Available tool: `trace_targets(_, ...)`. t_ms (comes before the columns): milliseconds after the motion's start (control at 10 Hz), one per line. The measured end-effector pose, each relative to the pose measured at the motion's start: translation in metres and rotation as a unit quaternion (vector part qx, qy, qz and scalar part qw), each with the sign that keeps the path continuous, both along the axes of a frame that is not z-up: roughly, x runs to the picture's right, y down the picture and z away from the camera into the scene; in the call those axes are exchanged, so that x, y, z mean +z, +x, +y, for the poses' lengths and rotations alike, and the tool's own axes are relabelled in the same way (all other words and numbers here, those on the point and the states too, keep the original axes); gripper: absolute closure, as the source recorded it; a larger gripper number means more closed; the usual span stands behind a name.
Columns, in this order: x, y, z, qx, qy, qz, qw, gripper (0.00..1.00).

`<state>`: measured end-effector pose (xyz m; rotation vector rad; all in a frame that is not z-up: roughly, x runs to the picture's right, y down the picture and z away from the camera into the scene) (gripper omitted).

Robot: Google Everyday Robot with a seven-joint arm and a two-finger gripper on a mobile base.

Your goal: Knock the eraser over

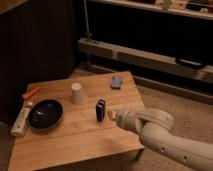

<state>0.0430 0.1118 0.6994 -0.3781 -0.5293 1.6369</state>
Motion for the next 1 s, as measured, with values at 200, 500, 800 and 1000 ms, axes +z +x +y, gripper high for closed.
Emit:
trace_targets(200,0.036,0.013,-0.003,0.023,-0.003,-0.008,0.9997,1.00)
trace_targets(500,0.058,-0.005,-0.023,0.015,-0.003,-0.020,0.9997,1.00)
trace_targets(800,0.077,-0.036,-0.042,-0.010,-0.015,-0.040,0.9990,1.00)
trace_targets(1000,0.099,-0.069,-0.058,-0.030,-0.026,-0.065,0.9971,1.00)
